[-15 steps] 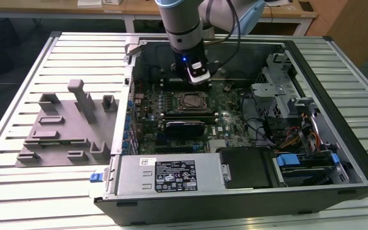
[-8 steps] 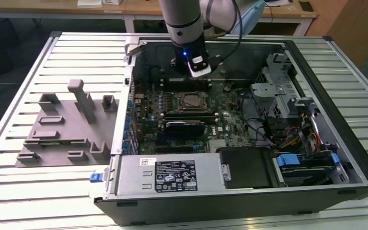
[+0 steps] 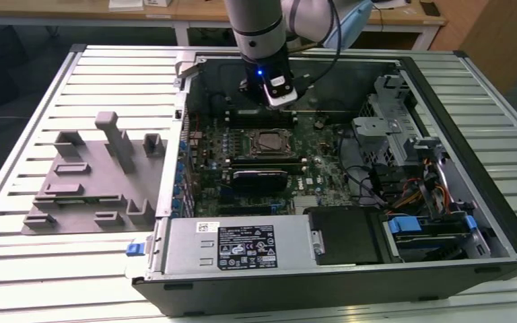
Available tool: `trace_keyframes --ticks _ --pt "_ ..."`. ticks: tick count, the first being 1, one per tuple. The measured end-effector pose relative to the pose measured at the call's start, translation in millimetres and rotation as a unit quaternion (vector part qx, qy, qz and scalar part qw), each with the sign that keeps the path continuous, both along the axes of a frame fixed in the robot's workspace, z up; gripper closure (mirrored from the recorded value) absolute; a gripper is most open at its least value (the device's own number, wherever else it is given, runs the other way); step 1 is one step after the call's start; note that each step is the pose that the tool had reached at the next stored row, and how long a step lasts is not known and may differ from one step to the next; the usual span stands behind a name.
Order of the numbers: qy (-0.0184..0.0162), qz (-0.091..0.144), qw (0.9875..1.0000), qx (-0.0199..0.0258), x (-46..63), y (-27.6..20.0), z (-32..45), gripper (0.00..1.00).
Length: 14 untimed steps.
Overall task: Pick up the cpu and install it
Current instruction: 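Install the first cpu locking lever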
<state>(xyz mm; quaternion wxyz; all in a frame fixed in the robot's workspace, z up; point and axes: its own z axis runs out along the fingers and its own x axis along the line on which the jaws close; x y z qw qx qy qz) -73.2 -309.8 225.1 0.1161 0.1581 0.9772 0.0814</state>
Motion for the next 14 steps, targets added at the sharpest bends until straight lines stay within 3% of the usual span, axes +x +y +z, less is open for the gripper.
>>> trace_keyframes --ticks 2,8,14 --pt "0.0021 0.0 1.0 -0.002 0.0 0.0 -0.1 0.89" --pt "0.0213 0.0 0.9995 -0.0253 0.4 -0.1 -0.6 0.89" --pt "0.0412 0.0 0.9981 -0.046 1.0 -2.6 -0.7 0.89"
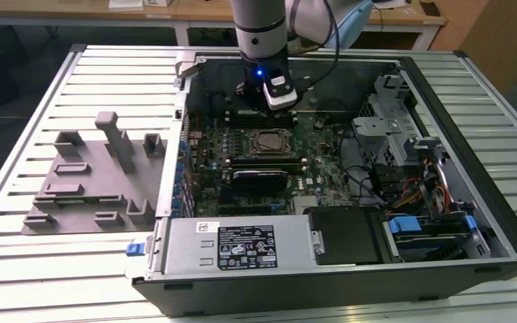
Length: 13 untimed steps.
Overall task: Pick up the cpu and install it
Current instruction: 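Install the first cpu locking lever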
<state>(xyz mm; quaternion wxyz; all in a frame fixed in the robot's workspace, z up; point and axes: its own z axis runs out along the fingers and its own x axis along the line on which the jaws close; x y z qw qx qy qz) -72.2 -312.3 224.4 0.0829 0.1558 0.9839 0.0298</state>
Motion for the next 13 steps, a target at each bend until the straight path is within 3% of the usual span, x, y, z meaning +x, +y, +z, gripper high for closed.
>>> trace_keyframes --ticks 2,7,9,13 --pt "0.0044 0.0 1.0 -0.0041 0.1 -2.2 0.1 0.89" --pt "0.0077 -0.002 1.0 -0.0047 0.1 -10.5 -0.4 0.89" --pt "0.0162 -0.002 0.9999 -0.0047 0.3 -13.3 -0.9 0.89" --pt "0.0431 -0.002 0.9991 -0.0048 0.6 -17.7 -1.6 0.89"
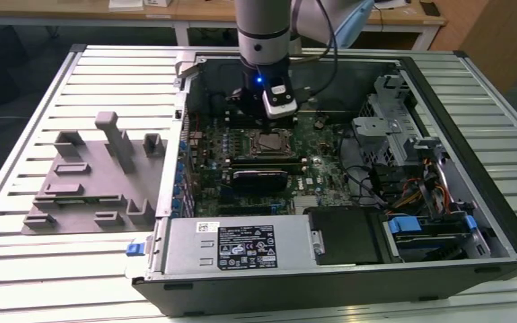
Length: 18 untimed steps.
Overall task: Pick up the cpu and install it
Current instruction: 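Install the first cpu locking lever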
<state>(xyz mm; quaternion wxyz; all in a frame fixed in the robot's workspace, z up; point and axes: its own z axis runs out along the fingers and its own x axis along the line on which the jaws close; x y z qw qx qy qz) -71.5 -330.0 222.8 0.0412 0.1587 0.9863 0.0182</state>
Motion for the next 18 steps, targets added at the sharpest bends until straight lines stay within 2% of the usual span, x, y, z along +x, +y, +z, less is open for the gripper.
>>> trace_keyframes --ticks 3,4,5,9,15,18 --pt "0.0164 0.0 0.9999 0.0 0.3 -3.5 -0.3 0.89" --pt "0.0209 -0.001 0.9998 0.0 0.5 -4.4 -0.5 0.89" --pt "0.0232 -0.001 0.9997 0.0001 0.8 -4.6 -0.6 0.89" --pt "0.0233 -0.001 0.9997 0.0 1.2 -4.8 -0.5 0.89" --pt "0.0233 -0.001 0.9997 0.0 15.9 -4.8 -0.5 0.89" --pt "0.0234 0.0 0.9997 0.0 18.8 -4.9 -0.5 0.89"
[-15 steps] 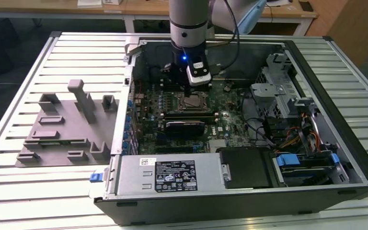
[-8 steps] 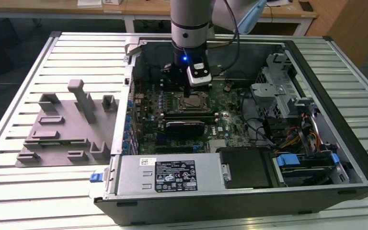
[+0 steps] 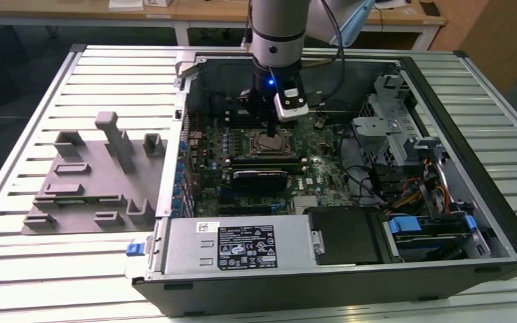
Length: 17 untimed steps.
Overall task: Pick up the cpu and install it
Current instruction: 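Install the first cpu locking lever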
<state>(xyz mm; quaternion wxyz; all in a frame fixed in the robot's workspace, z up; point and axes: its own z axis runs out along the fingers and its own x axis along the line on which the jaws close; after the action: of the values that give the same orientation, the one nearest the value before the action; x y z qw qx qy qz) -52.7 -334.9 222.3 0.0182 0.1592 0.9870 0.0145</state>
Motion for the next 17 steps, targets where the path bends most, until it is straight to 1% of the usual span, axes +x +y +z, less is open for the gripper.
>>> trace_keyframes --ticks 2,4,9,10,12,17 --pt "0.0001 0.0 1.0 -0.0001 0.0 0.1 1.0 0.89" --pt "0.0 0.0 1.0 0.0001 0.1 0.1 4.1 0.89" --pt "0.0 0.0 1.0 0.0004 0.1 0.1 18.5 0.89" --pt "0.0 0.0 1.0 0.0004 0.1 0.1 20.4 0.89" --pt "0.0 0.0 1.0 0.0005 0.1 0.1 21.7 0.89" --pt "0.0 0.0 1.0 0.0005 0.1 0.1 21.9 0.89"
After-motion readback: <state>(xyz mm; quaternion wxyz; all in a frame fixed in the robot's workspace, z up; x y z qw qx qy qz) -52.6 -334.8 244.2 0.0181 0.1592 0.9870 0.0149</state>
